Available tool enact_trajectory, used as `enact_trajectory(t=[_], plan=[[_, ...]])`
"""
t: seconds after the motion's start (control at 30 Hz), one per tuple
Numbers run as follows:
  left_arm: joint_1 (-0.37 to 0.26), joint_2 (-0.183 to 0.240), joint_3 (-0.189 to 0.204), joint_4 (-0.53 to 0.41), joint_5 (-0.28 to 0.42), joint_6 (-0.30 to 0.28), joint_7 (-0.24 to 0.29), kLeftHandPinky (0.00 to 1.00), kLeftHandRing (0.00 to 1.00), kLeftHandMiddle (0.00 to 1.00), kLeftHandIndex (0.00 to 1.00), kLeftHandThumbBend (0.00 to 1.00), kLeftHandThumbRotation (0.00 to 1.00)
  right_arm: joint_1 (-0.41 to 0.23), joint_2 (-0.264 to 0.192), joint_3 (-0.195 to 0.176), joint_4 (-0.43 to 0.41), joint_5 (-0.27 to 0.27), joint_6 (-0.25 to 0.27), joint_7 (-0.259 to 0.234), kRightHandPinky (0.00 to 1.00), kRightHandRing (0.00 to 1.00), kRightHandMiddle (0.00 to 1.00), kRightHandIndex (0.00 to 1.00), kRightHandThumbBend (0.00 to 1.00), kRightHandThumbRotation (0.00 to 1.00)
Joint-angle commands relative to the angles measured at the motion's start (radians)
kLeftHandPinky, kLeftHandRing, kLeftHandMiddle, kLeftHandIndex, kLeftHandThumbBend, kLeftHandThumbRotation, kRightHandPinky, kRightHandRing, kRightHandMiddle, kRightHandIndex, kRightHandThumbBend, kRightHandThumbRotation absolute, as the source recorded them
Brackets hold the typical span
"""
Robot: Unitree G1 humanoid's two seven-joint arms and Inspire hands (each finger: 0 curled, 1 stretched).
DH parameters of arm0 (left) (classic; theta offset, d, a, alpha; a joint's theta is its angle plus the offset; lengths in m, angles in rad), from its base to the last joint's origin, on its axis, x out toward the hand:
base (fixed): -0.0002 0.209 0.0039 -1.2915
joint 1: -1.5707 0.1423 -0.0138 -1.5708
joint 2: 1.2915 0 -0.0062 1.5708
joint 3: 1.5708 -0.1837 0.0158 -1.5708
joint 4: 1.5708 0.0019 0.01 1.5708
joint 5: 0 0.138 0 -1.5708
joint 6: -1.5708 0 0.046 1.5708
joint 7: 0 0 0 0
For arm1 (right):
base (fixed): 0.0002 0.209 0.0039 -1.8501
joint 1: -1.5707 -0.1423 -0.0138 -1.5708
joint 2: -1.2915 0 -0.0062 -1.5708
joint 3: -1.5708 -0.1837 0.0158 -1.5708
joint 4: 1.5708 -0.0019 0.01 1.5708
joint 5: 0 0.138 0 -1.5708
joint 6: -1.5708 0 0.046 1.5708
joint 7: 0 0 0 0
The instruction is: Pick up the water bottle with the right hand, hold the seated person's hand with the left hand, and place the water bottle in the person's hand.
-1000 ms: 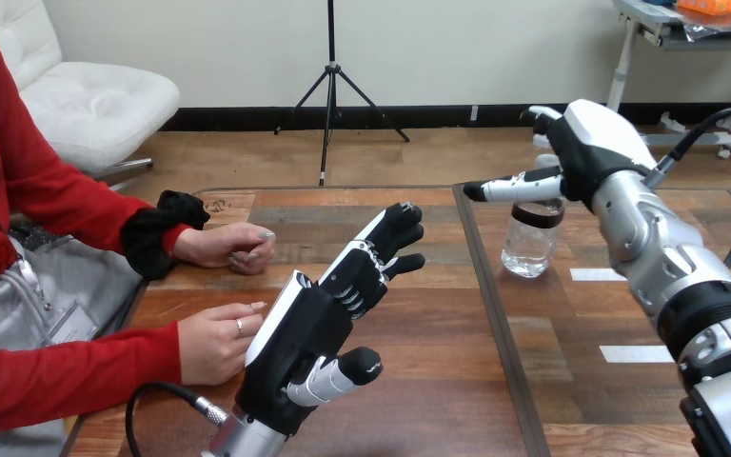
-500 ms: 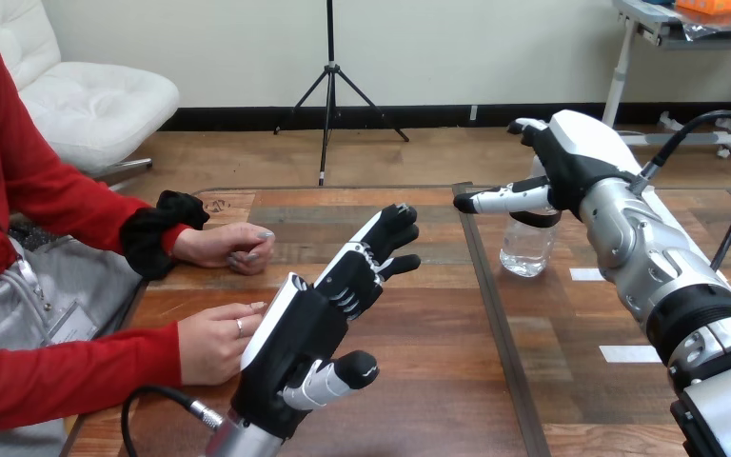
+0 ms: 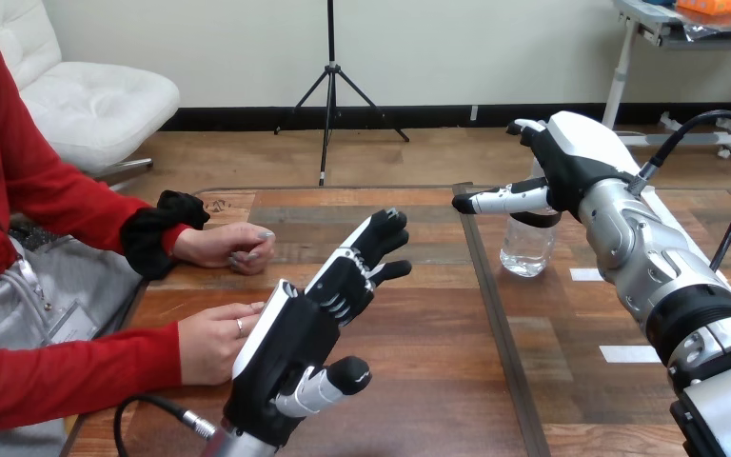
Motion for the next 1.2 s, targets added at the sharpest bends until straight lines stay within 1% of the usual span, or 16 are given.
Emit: enact_trajectory(t=[0.0, 0.23, 0.43, 0.57, 0.63, 0.67, 0.77, 0.87, 0.93, 1.07, 1.17], plan=[[-0.008, -0.009, 0.0, -0.039, -0.004, -0.01, 0.017, 0.85, 0.94, 0.95, 0.93, 1.0, 0.78, -0.067, -0.005, -0.002, 0.009, 0.005, -0.014, 0.005, 0.76, 0.94, 0.92, 0.92, 1.0, 0.59], [-0.002, -0.008, -0.004, -0.049, -0.021, 0.01, 0.004, 0.85, 0.93, 0.95, 0.93, 1.0, 0.77, -0.063, -0.007, -0.005, 0.01, 0.009, -0.014, 0.009, 0.75, 0.93, 0.92, 0.93, 1.0, 0.59], [0.001, -0.007, -0.003, -0.048, -0.014, -0.003, 0.014, 0.85, 0.93, 0.95, 0.93, 1.0, 0.77, -0.058, -0.008, -0.006, 0.014, 0.012, -0.021, 0.01, 0.73, 0.91, 0.91, 0.92, 1.0, 0.6], [0.001, -0.005, -0.004, -0.048, -0.019, -0.006, 0.006, 0.85, 0.93, 0.95, 0.93, 1.0, 0.78, -0.055, -0.009, -0.004, 0.017, 0.011, -0.027, 0.009, 0.71, 0.9, 0.9, 0.92, 1.0, 0.6], [0.003, -0.003, -0.004, -0.052, -0.021, -0.002, 0.004, 0.85, 0.93, 0.95, 0.93, 1.0, 0.78, -0.051, -0.011, 0.0, 0.02, 0.006, -0.038, -0.001, 0.7, 0.88, 0.89, 0.9, 1.0, 0.59], [0.004, -0.003, -0.004, -0.053, -0.022, -0.001, 0.003, 0.85, 0.93, 0.95, 0.93, 1.0, 0.78, -0.05, -0.012, 0.002, 0.022, 0.004, -0.044, -0.006, 0.68, 0.85, 0.87, 0.88, 1.0, 0.59], [0.006, -0.001, -0.005, -0.058, -0.026, 0.004, 0.0, 0.85, 0.93, 0.95, 0.93, 1.0, 0.78, -0.047, -0.014, 0.004, 0.026, 0.001, -0.054, -0.011, 0.66, 0.82, 0.86, 0.87, 1.0, 0.58], [0.009, -0.001, -0.006, -0.066, -0.034, 0.014, -0.008, 0.85, 0.93, 0.95, 0.93, 1.0, 0.78, -0.045, -0.016, 0.005, 0.031, 0.001, -0.063, -0.012, 0.65, 0.78, 0.83, 0.84, 1.0, 0.56], [0.01, -0.001, -0.006, -0.071, -0.042, 0.018, -0.015, 0.85, 0.93, 0.95, 0.93, 1.0, 0.78, -0.044, -0.016, 0.005, 0.033, 0.0, -0.065, -0.011, 0.65, 0.75, 0.8, 0.81, 1.0, 0.52], [0.012, -0.001, -0.003, -0.076, -0.06, 0.018, -0.031, 0.84, 0.93, 0.95, 0.93, 1.0, 0.77, -0.039, -0.018, 0.002, 0.039, 0.004, -0.073, -0.007, 0.65, 0.73, 0.77, 0.78, 1.0, 0.46], [0.012, -0.001, 0.001, -0.077, -0.077, 0.018, -0.046, 0.84, 0.93, 0.95, 0.93, 1.0, 0.77, -0.031, -0.018, -0.011, 0.043, 0.018, -0.078, -0.004, 0.64, 0.7, 0.74, 0.75, 1.0, 0.37]])
